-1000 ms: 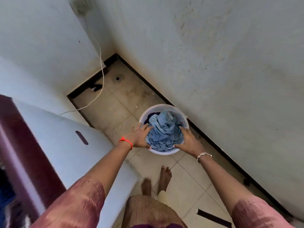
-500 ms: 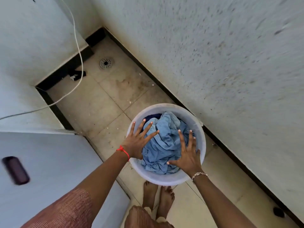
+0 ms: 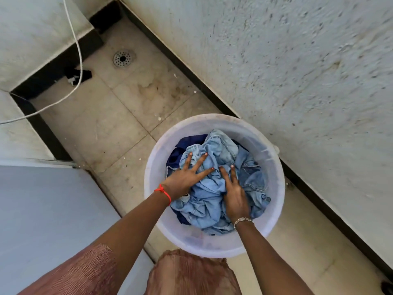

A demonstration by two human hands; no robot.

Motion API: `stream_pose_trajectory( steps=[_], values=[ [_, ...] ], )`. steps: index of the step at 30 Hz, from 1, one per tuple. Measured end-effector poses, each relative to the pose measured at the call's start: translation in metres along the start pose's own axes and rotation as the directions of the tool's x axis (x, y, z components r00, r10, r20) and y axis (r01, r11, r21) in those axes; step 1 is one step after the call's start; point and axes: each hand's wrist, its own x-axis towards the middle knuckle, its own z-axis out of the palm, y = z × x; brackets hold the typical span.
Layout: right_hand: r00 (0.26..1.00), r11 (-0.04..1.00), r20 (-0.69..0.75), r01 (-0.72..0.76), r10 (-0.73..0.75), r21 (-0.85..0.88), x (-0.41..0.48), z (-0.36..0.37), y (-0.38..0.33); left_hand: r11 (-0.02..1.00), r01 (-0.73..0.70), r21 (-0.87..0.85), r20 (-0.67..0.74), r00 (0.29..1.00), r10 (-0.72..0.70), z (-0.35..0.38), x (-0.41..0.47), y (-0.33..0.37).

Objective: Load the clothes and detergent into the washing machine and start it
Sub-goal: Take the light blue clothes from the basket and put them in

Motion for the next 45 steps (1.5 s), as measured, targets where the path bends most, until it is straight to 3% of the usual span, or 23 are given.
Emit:
stream_pose_trajectory(
  steps=[6,13,23,33,39,45],
  values=[
    [0.999,0.999,-0.046,0.025,-0.023,0.025,-0.019,-0.029,-0.014,0.995,0.091,-0.038,-0.008,0.996,-0.092,-0.038,-0.022,0.016],
    [0.990,0.987,-0.093,0.120,-0.110,0.107,-0.073,-0.113,-0.053,0.992,0.065,-0.110,-0.227,0.970,-0.089,-0.100,-0.090,0.043],
    [0.951,0.965,-0.222,0.243,-0.217,0.098,-0.173,-0.260,-0.143,0.991,0.124,-0.040,-0.372,0.919,-0.130,-0.241,-0.238,0.085],
    [0.822,0.832,-0.420,0.506,-0.386,0.226,-0.268,-0.378,-0.246,0.967,0.134,-0.216,-0.658,0.712,-0.246,-0.333,-0.401,0.116],
    [0.716,0.684,-0.477,0.673,-0.509,0.281,-0.320,-0.416,-0.320,0.946,0.114,-0.304,-0.791,0.523,-0.317,-0.351,-0.492,0.119],
    [0.576,0.584,-0.518,0.794,-0.633,0.169,-0.378,-0.430,-0.380,0.915,0.191,-0.356,-0.845,0.352,-0.402,-0.356,-0.577,0.127]
  ],
)
